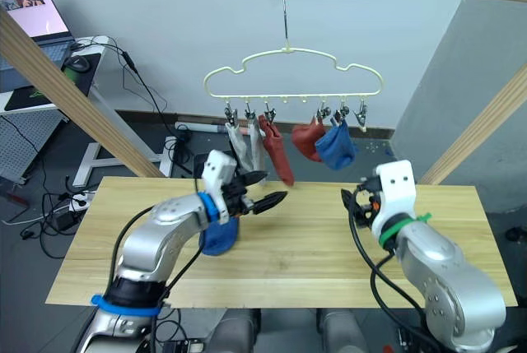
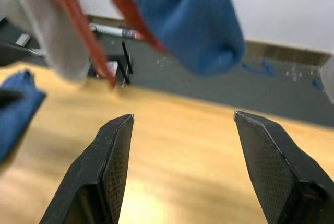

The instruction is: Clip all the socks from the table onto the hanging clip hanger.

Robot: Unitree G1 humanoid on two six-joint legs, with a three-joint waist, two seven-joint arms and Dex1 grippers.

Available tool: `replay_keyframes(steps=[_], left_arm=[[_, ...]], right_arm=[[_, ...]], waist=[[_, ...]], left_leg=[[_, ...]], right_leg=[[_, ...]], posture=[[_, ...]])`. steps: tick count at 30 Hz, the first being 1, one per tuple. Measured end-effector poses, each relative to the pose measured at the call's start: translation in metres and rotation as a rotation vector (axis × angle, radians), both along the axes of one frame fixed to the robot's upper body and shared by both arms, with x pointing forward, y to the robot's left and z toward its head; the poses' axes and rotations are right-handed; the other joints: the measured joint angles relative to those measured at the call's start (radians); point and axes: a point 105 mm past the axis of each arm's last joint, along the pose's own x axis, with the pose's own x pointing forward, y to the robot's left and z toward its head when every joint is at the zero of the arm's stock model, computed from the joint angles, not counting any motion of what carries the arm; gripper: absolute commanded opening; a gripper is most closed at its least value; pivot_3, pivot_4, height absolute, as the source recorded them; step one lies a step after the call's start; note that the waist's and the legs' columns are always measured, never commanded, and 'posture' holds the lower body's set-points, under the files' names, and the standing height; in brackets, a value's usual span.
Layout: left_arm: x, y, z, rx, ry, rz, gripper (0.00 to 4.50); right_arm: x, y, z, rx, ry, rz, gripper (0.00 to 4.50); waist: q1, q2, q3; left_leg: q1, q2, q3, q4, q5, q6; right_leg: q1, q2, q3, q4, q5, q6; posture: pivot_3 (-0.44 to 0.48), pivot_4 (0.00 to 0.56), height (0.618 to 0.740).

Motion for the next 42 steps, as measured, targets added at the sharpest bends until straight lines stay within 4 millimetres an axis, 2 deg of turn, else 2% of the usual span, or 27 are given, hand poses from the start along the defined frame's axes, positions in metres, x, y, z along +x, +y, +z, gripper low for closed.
replay_keyframes(steps=[3,6,9,12,14,19,42], left_arm=[[-0.009,0.027,-0.010,-0.010,-0.009,0.118,4.11],[-0.015,0.049,-0.013,-0.048,-0.008,0.217,4.11],[-0.028,0.072,-0.026,-0.086,0.046,0.314,4.11],[-0.040,0.083,-0.036,-0.092,0.074,0.359,4.11],[-0.046,0.084,-0.036,-0.097,0.063,0.362,4.11],[-0.055,0.085,-0.033,-0.095,0.037,0.377,4.11],[-0.057,0.078,-0.030,-0.087,0.021,0.358,4.11]], right_arm=[[-0.017,-0.005,-0.023,0.016,0.038,-0.017,3.19],[-0.030,-0.007,-0.036,0.042,0.042,-0.045,3.19],[-0.046,-0.011,-0.052,0.071,0.075,-0.083,3.19],[-0.052,-0.015,-0.054,0.073,0.062,-0.106,3.19],[-0.054,-0.016,-0.053,0.074,0.051,-0.112,3.19],[-0.055,-0.018,-0.052,0.073,0.032,-0.124,3.19],[-0.054,-0.022,-0.056,0.059,0.044,-0.126,3.19]], waist=[[0.001,0.000,-0.012],[0.002,0.000,-0.022],[0.002,0.000,-0.038],[0.004,-0.001,-0.044],[0.005,-0.003,-0.047],[0.007,-0.003,-0.049],[0.008,-0.003,-0.049]], left_leg=[[0.000,0.000,0.000,0.000,0.000,0.000],[0.002,0.000,0.000,0.000,0.001,0.000],[0.004,0.000,0.001,0.000,0.001,0.000],[0.006,0.001,0.002,0.000,0.002,0.002],[0.007,0.001,0.002,0.000,0.003,0.003],[0.007,0.001,0.003,0.000,0.003,0.004],[0.006,0.001,0.003,-0.002,0.003,0.004]], right_leg=[[0.001,0.000,0.000,-0.001,0.000,0.000],[0.002,0.000,0.000,-0.001,-0.003,0.004],[0.004,0.000,0.002,-0.002,-0.004,0.003],[0.005,0.000,0.003,-0.002,-0.005,-0.002],[0.005,0.000,0.003,-0.002,-0.007,-0.008],[0.005,-0.001,0.003,-0.002,-0.006,-0.009],[0.005,0.000,0.002,-0.003,-0.009,-0.012]], posture=[[0.072,0.178,0.740],[0.084,0.174,0.740],[0.085,0.175,0.740],[0.083,0.179,0.740],[0.086,0.181,0.740],[0.093,0.186,0.740],[0.086,0.190,0.740]])
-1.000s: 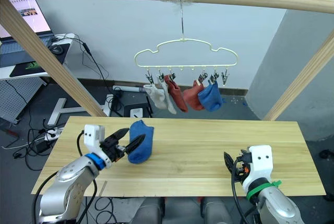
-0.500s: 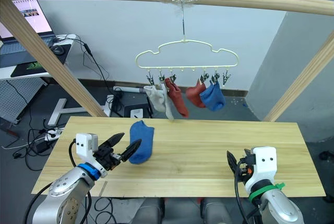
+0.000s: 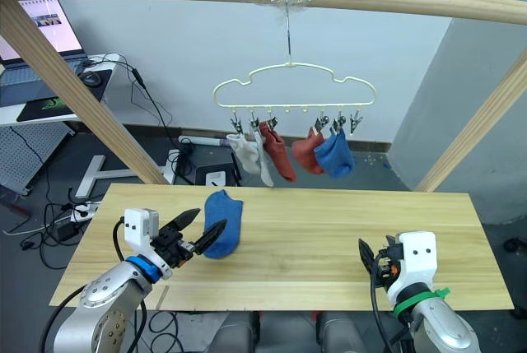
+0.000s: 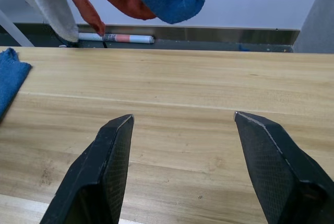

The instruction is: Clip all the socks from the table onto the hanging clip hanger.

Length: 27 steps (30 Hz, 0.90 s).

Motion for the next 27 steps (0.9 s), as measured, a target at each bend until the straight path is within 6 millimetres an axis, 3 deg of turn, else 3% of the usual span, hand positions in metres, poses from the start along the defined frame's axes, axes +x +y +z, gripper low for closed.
replay_keyframes(steps=[27], left_arm=[[0.0059,-0.0074,0.0073,-0.007,-0.022,-0.033,4.11]], right_arm=[[-0.0041,-0.0029,-0.0097,0.029,0.065,-0.019,3.19]], waist=[[-0.001,0.000,0.000]], left_leg=[[0.000,0.000,0.000,0.000,0.000,0.000]], right_leg=[[0.000,0.000,0.000,-0.001,0.000,0.000]], posture=[[0.076,0.195,0.740]])
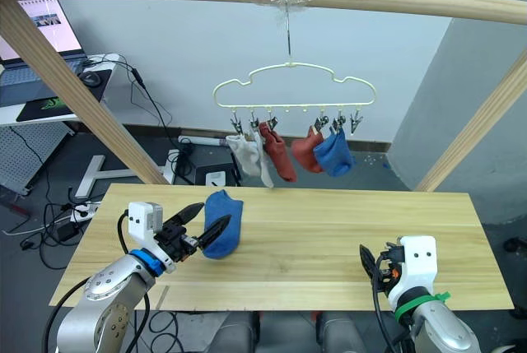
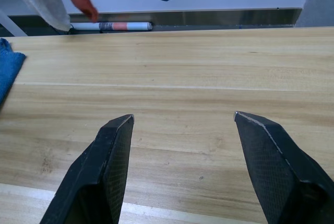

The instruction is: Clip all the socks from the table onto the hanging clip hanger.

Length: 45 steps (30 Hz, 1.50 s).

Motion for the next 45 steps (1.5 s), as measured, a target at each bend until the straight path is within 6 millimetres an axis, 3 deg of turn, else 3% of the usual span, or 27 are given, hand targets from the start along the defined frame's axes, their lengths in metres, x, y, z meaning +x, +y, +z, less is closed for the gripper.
replay_keyframes(steps=[3,6,27,30,35,41,45], left_arm=[[0.000,0.000,0.001,-0.009,-0.001,-0.003,4.11],[0.000,0.000,0.001,-0.010,-0.001,-0.004,4.13],[0.003,-0.001,0.007,0.001,-0.017,-0.022,4.13],[0.010,-0.004,0.019,0.003,-0.045,-0.058,4.13],[0.026,-0.014,0.055,0.010,-0.125,-0.172,4.13],[0.042,-0.027,0.085,0.002,-0.156,-0.294,4.13],[0.043,-0.040,0.106,0.011,-0.195,-0.404,4.13]], right_arm=[[0.000,0.000,0.000,0.000,0.002,-0.001,3.19],[-0.001,0.000,-0.001,0.000,0.004,-0.002,2.62],[0.002,0.000,0.001,-0.011,0.000,0.007,2.62],[0.009,0.001,0.007,-0.003,-0.019,0.007,2.62],[0.033,-0.001,0.032,-0.025,-0.110,-0.010,2.62],[0.061,-0.010,0.065,-0.064,-0.195,-0.063,2.62],[0.079,-0.013,0.084,-0.069,-0.223,-0.088,2.62]], waist=[[0.000,0.000,0.000],[0.000,0.000,0.000],[0.000,0.000,0.000],[0.000,0.000,0.000],[0.000,0.000,0.000],[-0.001,0.000,0.000],[-0.003,0.000,0.000]], left_leg=[[0.000,0.000,0.000,0.000,0.000,0.000],[0.000,0.000,0.000,0.000,0.000,0.000],[-0.002,0.000,0.000,-0.001,0.000,0.000],[-0.002,0.000,0.000,-0.001,0.000,0.000],[-0.002,0.000,0.000,-0.001,0.000,0.000],[-0.004,0.000,-0.001,-0.001,0.000,0.000],[-0.004,0.000,-0.001,-0.001,0.000,0.000]], right_leg=[[0.000,0.000,0.000,0.000,0.000,0.000],[0.000,0.000,0.000,-0.001,0.000,0.000],[0.000,0.000,0.000,-0.005,0.001,0.001],[0.000,0.000,0.000,-0.004,0.001,0.002],[0.000,0.000,0.000,-0.005,0.003,0.005],[-0.001,0.001,-0.001,-0.006,0.006,0.010],[-0.001,0.001,-0.001,-0.006,0.006,0.010]], posture=[[0.076,0.195,0.740],[0.074,0.197,0.740],[0.074,0.197,0.740],[0.074,0.197,0.740],[0.080,0.196,0.740],[0.076,0.192,0.740],[0.065,0.196,0.740]])
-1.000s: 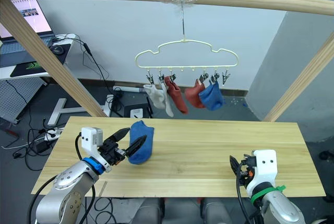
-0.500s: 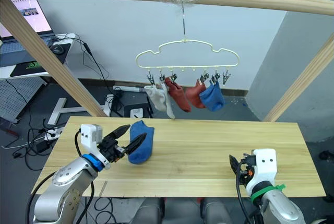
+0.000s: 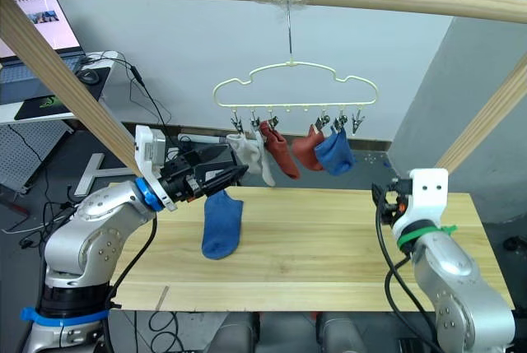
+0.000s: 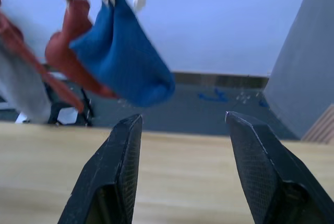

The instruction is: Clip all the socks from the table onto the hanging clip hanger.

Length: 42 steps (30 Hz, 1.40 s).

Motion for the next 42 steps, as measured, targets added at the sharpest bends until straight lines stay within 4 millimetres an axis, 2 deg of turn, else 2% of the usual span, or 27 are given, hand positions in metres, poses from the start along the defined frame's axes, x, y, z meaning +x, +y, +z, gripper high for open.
replay_keyframes(steps=[6,11,24,35,42], left_arm=[[0.003,-0.006,0.018,0.046,-0.027,-0.119,4.13],[0.008,-0.017,0.033,0.050,-0.066,-0.173,4.13],[0.011,-0.015,0.029,0.048,-0.045,-0.148,4.13],[0.008,-0.015,0.025,0.055,-0.037,-0.125,4.13],[0.009,-0.014,0.024,0.053,-0.033,-0.103,4.13]], right_arm=[[0.027,0.004,0.027,-0.006,-0.030,0.008,2.62],[0.048,0.013,0.037,0.005,-0.019,0.029,2.62],[0.088,0.027,0.022,0.033,0.030,0.087,2.62],[0.113,0.036,0.033,0.049,-0.003,0.117,2.62],[0.127,0.040,0.046,0.041,-0.046,0.108,2.62]], waist=[[-0.002,0.001,0.001],[-0.005,0.001,0.001],[-0.003,0.003,0.004],[0.001,0.005,0.008],[0.001,0.006,0.013]], left_leg=[[0.000,0.000,0.000,0.000,0.000,0.000],[-0.001,0.000,0.000,-0.001,0.000,0.000],[-0.001,0.000,0.000,-0.001,0.000,0.001],[-0.001,0.000,0.000,-0.001,0.000,0.001],[-0.001,0.000,0.000,-0.002,0.000,0.001]], right_leg=[[0.000,0.000,0.000,0.000,0.000,-0.001],[0.000,0.000,0.000,-0.001,0.003,-0.005],[-0.001,0.000,0.000,-0.001,0.003,-0.005],[-0.001,0.000,-0.001,-0.001,0.003,-0.005],[-0.001,0.000,-0.001,-0.001,0.003,-0.005]], posture=[[0.054,0.207,0.740],[0.058,0.211,0.740],[0.101,0.220,0.740],[0.127,0.232,0.740],[0.127,0.232,0.740]])
